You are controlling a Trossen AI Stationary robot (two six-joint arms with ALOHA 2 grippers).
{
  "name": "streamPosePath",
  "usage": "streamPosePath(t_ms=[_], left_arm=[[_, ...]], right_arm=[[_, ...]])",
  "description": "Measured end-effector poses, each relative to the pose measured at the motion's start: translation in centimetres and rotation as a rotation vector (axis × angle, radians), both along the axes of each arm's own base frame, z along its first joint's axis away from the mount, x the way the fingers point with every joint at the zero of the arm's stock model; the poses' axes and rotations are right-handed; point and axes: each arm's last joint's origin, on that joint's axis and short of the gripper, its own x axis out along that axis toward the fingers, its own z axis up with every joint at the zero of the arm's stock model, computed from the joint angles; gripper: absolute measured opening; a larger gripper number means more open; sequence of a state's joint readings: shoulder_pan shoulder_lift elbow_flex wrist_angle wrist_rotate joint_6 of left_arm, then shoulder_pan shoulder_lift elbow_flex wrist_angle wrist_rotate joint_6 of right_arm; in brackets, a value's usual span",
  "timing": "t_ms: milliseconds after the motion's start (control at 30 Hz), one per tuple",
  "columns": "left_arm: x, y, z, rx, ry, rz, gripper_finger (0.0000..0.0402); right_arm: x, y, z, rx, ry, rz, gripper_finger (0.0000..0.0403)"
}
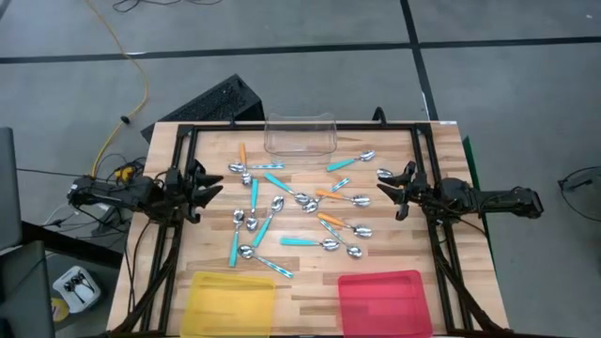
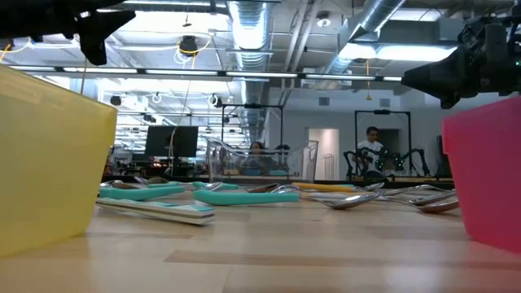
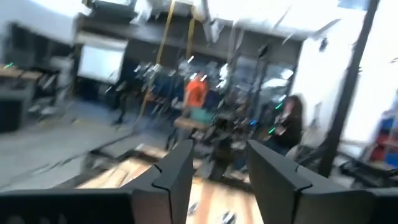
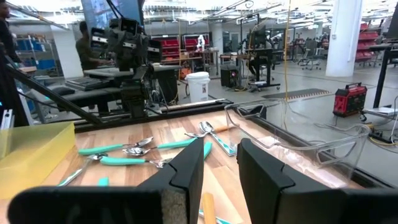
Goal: Sort silverware by color (type)
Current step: Put the yellow spoon into the yellow bin
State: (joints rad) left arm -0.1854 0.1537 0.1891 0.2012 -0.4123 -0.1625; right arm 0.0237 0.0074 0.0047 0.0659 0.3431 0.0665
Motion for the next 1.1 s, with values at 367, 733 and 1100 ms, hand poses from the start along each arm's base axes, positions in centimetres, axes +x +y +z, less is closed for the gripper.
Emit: streamPosePath(t_ms=[367, 733, 1100], left_arm=[[3.4, -0.3, 3.8, -0.036, 0.519, 0.132, 0.0138], [6.7, -0.9, 7.1, 0.044, 0.682, 0.152, 0.0138], [6.1, -0.8, 7.9, 0.016, 0.636, 0.149, 0.0138]], right_arm=[[0.0, -0.9, 1.3, 0.095, 0.106, -0.180, 0.0123], [0.5, -2.6, 5.8, 0.393, 0.558, -0.528, 0.0123], [3.8, -5.9, 7.6, 0.557, 1.087, -0.607, 0.0129]])
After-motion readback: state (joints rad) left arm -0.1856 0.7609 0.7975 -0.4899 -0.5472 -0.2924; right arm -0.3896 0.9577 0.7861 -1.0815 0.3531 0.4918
